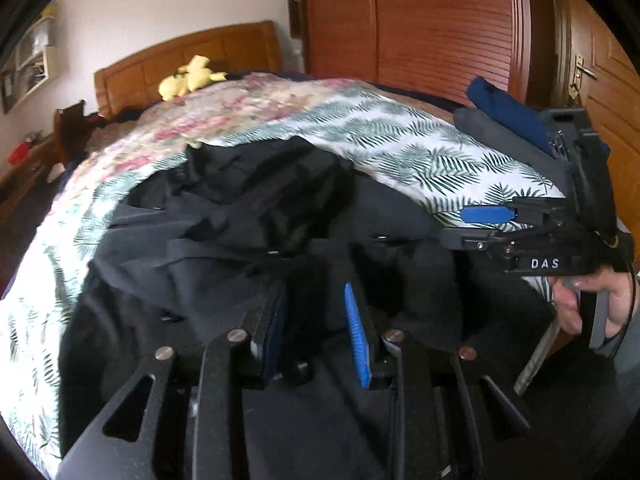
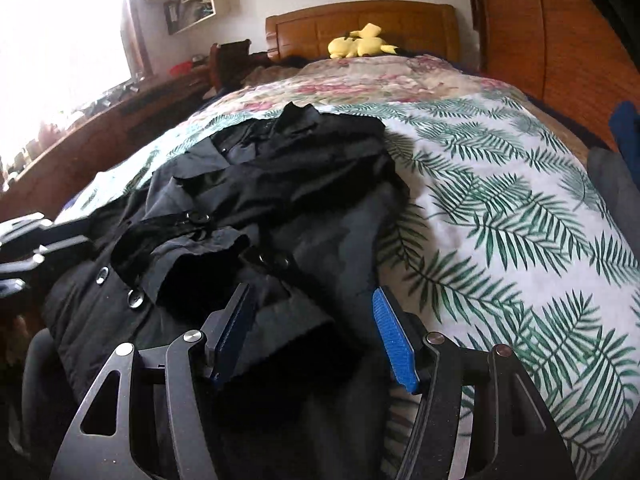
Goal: Fold large clothes
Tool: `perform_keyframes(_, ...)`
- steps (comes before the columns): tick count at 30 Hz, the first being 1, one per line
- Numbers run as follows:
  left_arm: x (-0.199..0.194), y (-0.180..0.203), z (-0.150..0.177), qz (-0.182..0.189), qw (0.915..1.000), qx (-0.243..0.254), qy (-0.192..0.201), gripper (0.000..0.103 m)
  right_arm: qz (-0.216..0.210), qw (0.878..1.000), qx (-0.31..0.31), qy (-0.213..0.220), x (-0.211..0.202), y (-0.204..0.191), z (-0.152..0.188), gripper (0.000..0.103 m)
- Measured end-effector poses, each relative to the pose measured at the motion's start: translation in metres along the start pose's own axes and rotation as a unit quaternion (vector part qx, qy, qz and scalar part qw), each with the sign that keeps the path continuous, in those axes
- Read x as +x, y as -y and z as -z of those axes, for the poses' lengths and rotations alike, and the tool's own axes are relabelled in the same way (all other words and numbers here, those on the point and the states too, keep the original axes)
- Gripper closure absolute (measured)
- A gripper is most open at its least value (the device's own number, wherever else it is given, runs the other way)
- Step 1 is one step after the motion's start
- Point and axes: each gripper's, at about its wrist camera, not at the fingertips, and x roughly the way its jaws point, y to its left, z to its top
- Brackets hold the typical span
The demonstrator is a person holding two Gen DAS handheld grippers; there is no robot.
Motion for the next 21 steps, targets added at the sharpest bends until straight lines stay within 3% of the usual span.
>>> perform_keyframes(3, 0.014, 0.019, -0.007, -0.008, 0.9996, 0.023, -0.012, 0.076, -0.009, 1.000, 0.025, -0.004, -0.004, 0.009, 0.003, 0.040)
perform_keyframes(8, 0.042, 0.039, -0.015, -0.008, 0.9972, 0.048, -0.056, 0.076, 0.010, 1.000, 0.025, 0.006, -0.017, 0.018, 0.005, 0.040)
perform_keyframes(12, 0.062, 0.043, -0.013, -0.034, 0.9938, 0.060, -0.087, 0.076, 0.025, 1.000, 0.018, 0.002, -0.021, 0.024, 0.013, 0.040)
perform_keyframes(18, 0.072, 0.045, -0.009, -0.065, 0.9898, 0.088, -0.091, 0.076, 0.030, 1.000, 0.009, 0.002, -0.026, 0.025, 0.018, 0.040)
perform_keyframes(20, 0.070, 0.044, -0.009, -0.080, 0.9883, 0.098, -0.085, 0.092, 0.029, 1.000, 0.007, 0.004, -0.026, 0.023, 0.017, 0.040)
perform_keyframes(21, 0.069, 0.042, -0.009, -0.080, 0.9885, 0.098, -0.082, 0.095, 0.028, 1.000, 0.006, 0.005, -0.026, 0.021, 0.016, 0.040)
